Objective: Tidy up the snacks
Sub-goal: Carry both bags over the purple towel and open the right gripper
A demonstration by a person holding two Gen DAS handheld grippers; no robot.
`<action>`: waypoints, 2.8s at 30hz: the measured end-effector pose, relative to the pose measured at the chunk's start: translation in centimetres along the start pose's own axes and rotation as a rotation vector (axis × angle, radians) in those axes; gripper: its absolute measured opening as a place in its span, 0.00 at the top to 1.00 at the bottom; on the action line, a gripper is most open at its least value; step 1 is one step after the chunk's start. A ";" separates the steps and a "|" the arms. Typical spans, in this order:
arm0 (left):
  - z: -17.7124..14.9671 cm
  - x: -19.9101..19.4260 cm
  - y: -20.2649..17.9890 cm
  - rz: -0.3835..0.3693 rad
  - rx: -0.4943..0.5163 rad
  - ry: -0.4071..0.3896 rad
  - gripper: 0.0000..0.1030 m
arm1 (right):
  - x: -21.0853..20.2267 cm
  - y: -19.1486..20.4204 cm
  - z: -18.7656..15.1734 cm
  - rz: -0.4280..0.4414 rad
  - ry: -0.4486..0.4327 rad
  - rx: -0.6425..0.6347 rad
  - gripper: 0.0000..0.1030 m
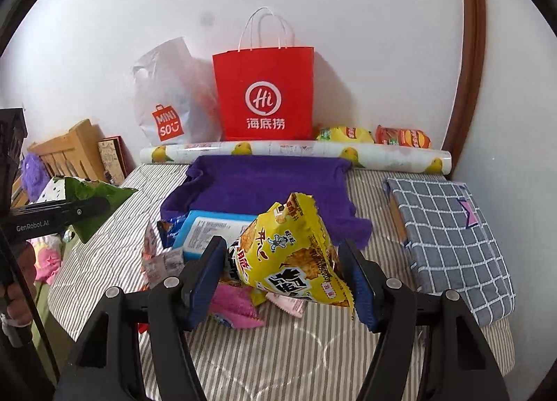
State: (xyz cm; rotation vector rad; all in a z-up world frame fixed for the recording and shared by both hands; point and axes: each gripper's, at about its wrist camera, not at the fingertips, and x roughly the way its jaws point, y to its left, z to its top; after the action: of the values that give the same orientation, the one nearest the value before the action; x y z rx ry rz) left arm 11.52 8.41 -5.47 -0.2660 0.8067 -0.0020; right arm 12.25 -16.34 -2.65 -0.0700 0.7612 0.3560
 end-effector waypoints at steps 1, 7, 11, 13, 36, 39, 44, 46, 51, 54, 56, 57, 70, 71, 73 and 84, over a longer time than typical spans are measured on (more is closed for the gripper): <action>0.4 0.1 0.0 -0.001 0.002 -0.002 0.58 | 0.2 -0.2 0.3 0.000 -0.002 0.008 0.36; 2.8 1.5 -0.2 -0.008 0.010 -0.001 0.58 | 2.0 -1.1 1.8 0.003 -0.008 0.058 0.36; 4.6 2.8 -0.4 -0.015 0.020 0.002 0.58 | 3.5 -1.3 3.4 -0.012 -0.008 0.068 0.36; 5.6 3.7 -0.5 -0.012 0.028 0.005 0.58 | 4.2 -1.4 4.2 -0.006 -0.015 0.068 0.36; 11.7 12.7 0.9 -0.015 0.057 0.064 0.58 | 14.7 -1.3 9.4 -0.010 0.011 0.059 0.36; 12.2 13.5 0.9 -0.012 0.067 0.069 0.58 | 15.9 -1.3 9.8 -0.009 0.016 0.055 0.36; 13.0 14.8 0.9 -0.011 0.076 0.075 0.58 | 17.5 -1.6 10.3 -0.006 0.024 0.060 0.36; 13.3 15.3 1.0 -0.011 0.078 0.076 0.58 | 18.1 -1.8 10.4 -0.010 0.027 0.058 0.36; 13.3 16.9 1.4 -0.005 0.081 0.098 0.58 | 19.8 -2.3 10.5 -0.012 0.043 0.065 0.36; 13.1 17.9 1.8 -0.002 0.073 0.112 0.58 | 20.9 -2.8 10.2 -0.015 0.060 0.068 0.36; 12.9 18.6 2.2 0.000 0.064 0.123 0.58 | 21.8 -3.0 10.0 -0.015 0.076 0.073 0.36; 12.8 18.9 2.3 0.001 0.062 0.127 0.58 | 22.3 -3.2 9.8 -0.013 0.086 0.075 0.36; 12.0 21.8 3.8 0.017 0.029 0.181 0.58 | 25.8 -4.0 8.2 -0.012 0.160 0.087 0.36; 11.9 22.0 3.8 0.019 0.031 0.184 0.58 | 26.0 -4.0 8.1 -0.013 0.163 0.085 0.36; 11.8 22.4 3.8 0.023 0.031 0.192 0.58 | 26.3 -4.0 7.8 -0.013 0.172 0.084 0.36; 10.8 24.5 3.7 0.045 0.039 0.246 0.58 | 27.6 -4.3 6.9 -0.013 0.220 0.088 0.36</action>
State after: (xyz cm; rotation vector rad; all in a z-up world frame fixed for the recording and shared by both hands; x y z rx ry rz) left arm 35.84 12.04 -16.67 -0.2125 1.0559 -0.0086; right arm 36.72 -11.02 -16.86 -0.0311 0.9931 0.3046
